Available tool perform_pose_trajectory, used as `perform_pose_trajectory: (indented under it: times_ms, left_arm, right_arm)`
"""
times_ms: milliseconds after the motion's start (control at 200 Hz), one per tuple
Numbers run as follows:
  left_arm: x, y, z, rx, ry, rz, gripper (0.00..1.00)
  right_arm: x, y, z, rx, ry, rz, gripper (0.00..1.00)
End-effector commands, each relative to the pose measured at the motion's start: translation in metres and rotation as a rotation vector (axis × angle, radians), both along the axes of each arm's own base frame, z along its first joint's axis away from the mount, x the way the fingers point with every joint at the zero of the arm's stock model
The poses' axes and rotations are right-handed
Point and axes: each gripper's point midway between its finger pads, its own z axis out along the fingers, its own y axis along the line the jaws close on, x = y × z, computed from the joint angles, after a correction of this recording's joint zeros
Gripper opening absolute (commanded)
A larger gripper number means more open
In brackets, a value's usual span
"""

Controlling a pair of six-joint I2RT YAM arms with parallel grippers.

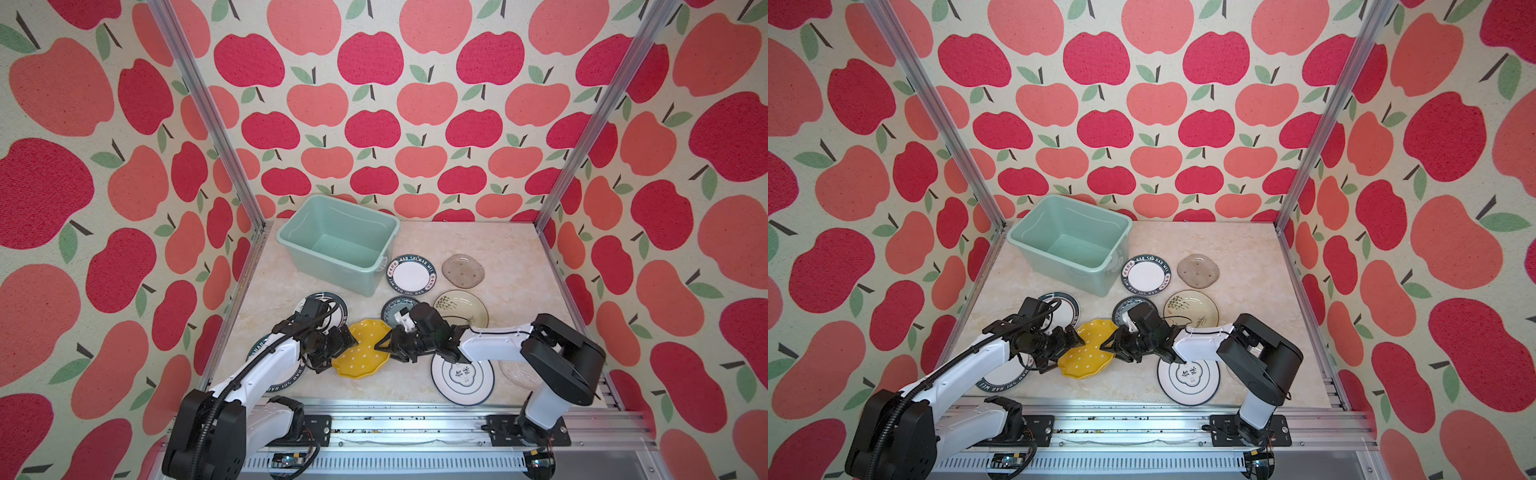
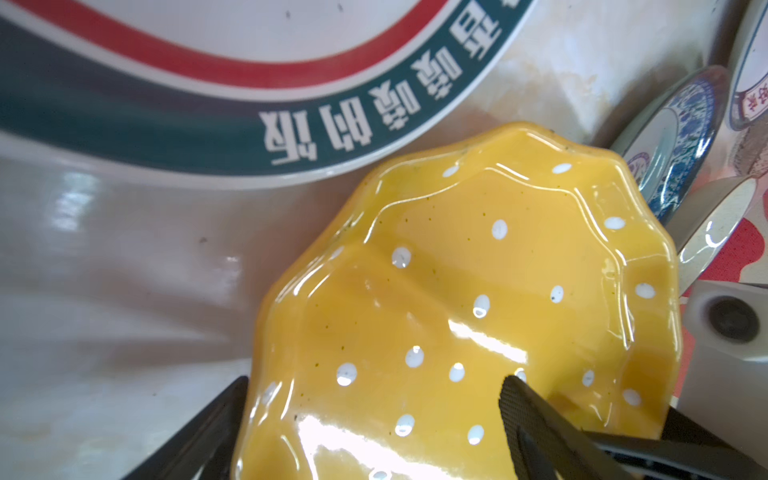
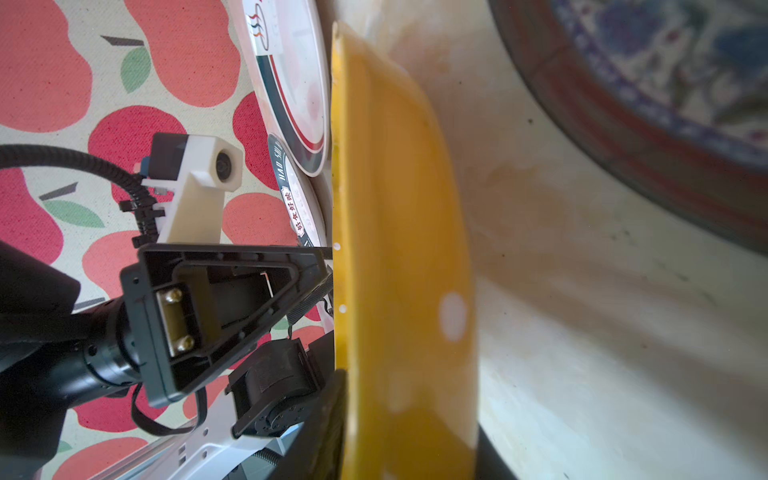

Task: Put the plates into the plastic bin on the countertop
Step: 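Grasp the yellow dotted plate rim with the right gripper while the left gripper approaches, then lift the yellow plate upright with the right gripper while the left grasps its rim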

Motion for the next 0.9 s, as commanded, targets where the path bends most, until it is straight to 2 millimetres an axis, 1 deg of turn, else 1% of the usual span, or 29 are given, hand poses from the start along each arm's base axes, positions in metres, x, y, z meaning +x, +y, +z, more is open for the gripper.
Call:
perform_pose_trajectory:
  times_ms: [0,60,75,195,235,325,455,565,690,795,896]
  left_arm:
    - [0.004,-0.005,0.011,-0.037,-0.03,-0.003,0.95]
    - [0.005,-0.004,0.014,-0.033,-0.03,0.001,0.95]
    - [0.006,-0.004,0.019,-0.038,-0.051,0.001,0.95]
    - [0.009,-0.003,0.035,-0.039,-0.088,0.005,0.95]
    - [0.01,-0.002,0.043,-0.04,-0.109,0.006,0.95]
    - [0.015,0.0,0.07,-0.042,-0.183,0.012,0.95]
    - [0.021,0.0,0.117,-0.073,-0.321,0.018,0.95]
    - [0.022,-0.005,0.152,-0.128,-0.416,0.002,0.96]
    - [0.019,-0.017,0.178,-0.191,-0.474,-0.075,0.95]
    - [0.019,-0.024,0.198,-0.224,-0.527,-0.13,0.95]
    - [0.02,-0.033,0.219,-0.277,-0.593,-0.169,0.94]
  right_arm:
    - [0.002,0.006,0.031,0.036,-0.066,0.016,0.26]
    - [0.002,0.003,0.033,0.026,-0.076,0.012,0.2]
    - [0.002,0.002,0.034,0.022,-0.078,0.011,0.19]
    - [0.003,-0.008,0.046,-0.006,-0.121,0.005,0.07]
    - [0.002,-0.011,0.054,-0.011,-0.14,0.006,0.05]
    - [0.001,-0.022,0.073,-0.017,-0.184,0.007,0.03]
    - [0.003,-0.043,0.112,-0.02,-0.278,0.006,0.02]
    - [0.005,-0.059,0.154,0.021,-0.357,0.01,0.02]
    - [0.007,-0.073,0.201,0.106,-0.415,0.013,0.01]
    - [0.007,-0.082,0.227,0.158,-0.435,0.002,0.01]
    - [0.009,-0.087,0.238,0.183,-0.426,-0.005,0.01]
